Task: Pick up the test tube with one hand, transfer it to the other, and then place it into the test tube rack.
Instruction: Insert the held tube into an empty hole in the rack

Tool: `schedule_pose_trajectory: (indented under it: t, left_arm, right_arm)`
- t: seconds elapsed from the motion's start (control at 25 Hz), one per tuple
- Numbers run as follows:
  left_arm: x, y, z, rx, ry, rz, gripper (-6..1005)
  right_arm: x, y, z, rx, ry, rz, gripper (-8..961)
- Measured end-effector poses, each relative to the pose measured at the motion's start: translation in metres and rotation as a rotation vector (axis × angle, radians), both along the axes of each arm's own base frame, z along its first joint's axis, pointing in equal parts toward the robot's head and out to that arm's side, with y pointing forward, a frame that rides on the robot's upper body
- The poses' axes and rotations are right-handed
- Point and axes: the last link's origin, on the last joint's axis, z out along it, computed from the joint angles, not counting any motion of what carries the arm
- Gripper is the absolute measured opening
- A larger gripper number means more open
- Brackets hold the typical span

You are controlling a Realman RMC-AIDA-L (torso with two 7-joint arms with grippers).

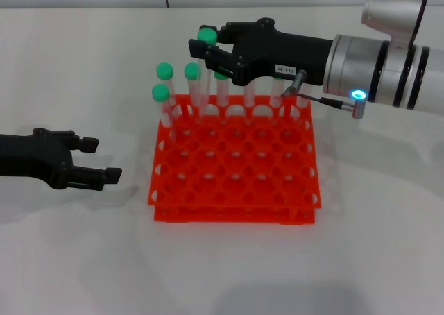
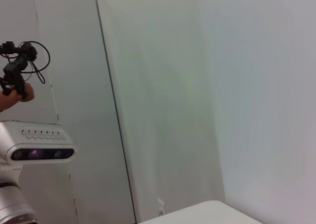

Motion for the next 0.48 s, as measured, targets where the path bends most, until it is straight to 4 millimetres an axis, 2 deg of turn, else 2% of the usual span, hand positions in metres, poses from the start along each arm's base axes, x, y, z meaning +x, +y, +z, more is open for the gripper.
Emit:
schedule_pose_trajectory:
  t: [0.48]
  left_arm:
    - [0.0008,-0.0002,-0.0016,0.0,-0.002,-0.011,879]
  right_arm:
    - [-0.0038,-0.0074,-0.0114,0.017,0.003,0.042,265]
